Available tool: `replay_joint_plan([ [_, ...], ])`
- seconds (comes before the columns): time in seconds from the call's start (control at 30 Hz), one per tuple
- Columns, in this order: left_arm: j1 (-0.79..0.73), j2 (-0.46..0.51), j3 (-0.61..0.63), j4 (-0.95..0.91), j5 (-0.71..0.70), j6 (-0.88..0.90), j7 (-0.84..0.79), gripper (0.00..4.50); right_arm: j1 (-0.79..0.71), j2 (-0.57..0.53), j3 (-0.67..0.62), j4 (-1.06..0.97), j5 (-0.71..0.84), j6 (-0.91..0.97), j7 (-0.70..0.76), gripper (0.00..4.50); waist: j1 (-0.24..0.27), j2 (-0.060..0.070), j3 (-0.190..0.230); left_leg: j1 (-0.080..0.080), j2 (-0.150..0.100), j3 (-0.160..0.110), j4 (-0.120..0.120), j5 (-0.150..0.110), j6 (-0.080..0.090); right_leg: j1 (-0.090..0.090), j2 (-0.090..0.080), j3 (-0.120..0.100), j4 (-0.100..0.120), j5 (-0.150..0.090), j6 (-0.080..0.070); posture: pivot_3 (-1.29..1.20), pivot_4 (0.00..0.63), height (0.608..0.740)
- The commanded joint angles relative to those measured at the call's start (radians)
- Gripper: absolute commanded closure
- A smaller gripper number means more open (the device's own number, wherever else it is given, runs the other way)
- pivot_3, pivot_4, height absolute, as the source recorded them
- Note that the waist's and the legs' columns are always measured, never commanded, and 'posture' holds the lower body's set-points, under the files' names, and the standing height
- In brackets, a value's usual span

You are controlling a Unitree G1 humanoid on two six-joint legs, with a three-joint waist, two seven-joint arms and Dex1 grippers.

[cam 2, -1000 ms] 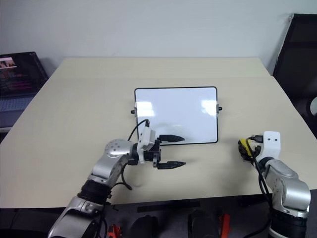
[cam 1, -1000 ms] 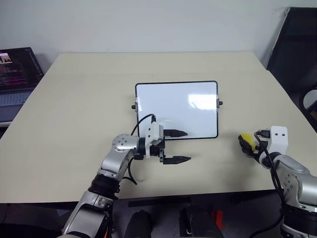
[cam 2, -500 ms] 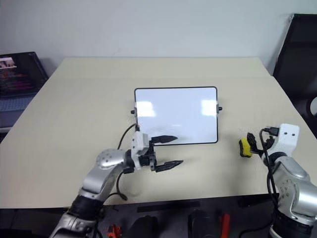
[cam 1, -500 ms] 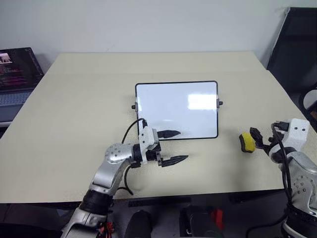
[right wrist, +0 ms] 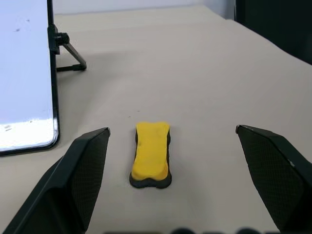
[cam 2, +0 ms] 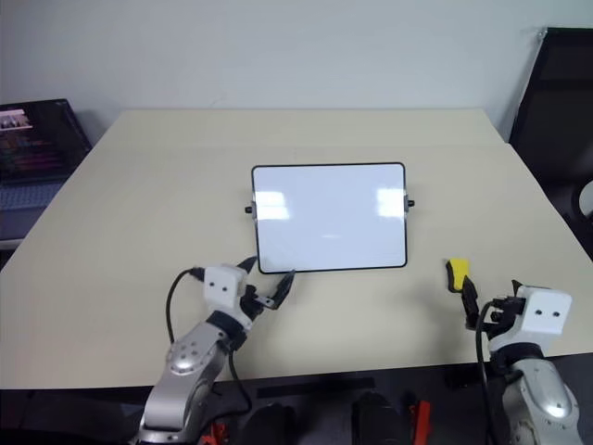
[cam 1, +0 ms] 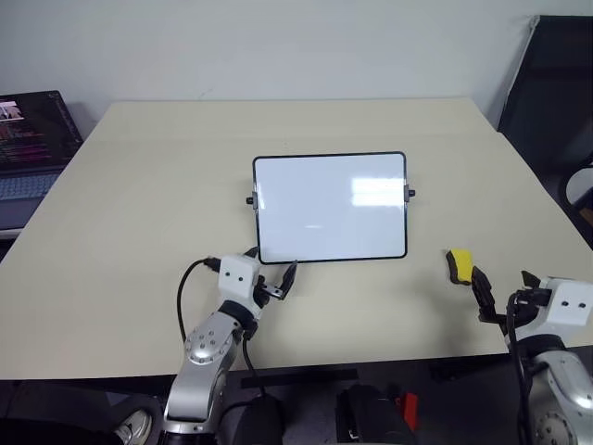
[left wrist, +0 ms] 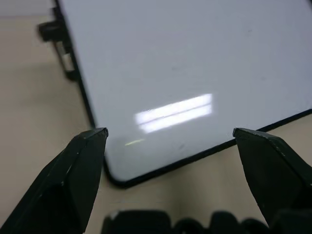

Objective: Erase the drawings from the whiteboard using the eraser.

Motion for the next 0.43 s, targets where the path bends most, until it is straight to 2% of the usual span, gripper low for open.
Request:
replay_joint_plan([
  [0.03, 0.045, -0.022, 0.02, -0.06, 0.053, -0.085, 0.09, 0.0, 0.049, 0.024, 0.023, 0.005, -0.04, -0.15, -0.008, 0.02, 0.001, 0.0, 0.0, 0.0, 0.0, 0.0, 0.0, 0.0, 0.0, 0.0, 0.0, 0.0, 0.0, 0.0, 0.0, 0.0, 0.15, 0.74],
  [0.23, 0.126, -0.057, -0.001, -0.095, 0.105, -0.147, 0.17, 0.0, 0.117, 0.064, 0.111, 0.099, -0.113, -0.308, -0.025, 0.02, 0.002, -0.001, 0.0, -0.001, 0.0, 0.0, 0.0, 0.0, 0.0, 0.0, -0.001, 0.0, -0.001, 0.0, 0.0, 0.0, 0.15, 0.74],
  [0.43, 0.147, -0.073, -0.034, -0.101, 0.123, -0.168, 0.191, 0.0, 0.064, 0.042, 0.13, 0.299, -0.154, -0.437, -0.023, 0.02, 0.001, -0.001, 0.0, -0.001, 0.0, 0.0, 0.0, 0.0, 0.0, -0.001, -0.003, 0.0, -0.002, 0.0, -0.001, 0.0, 0.15, 0.74],
])
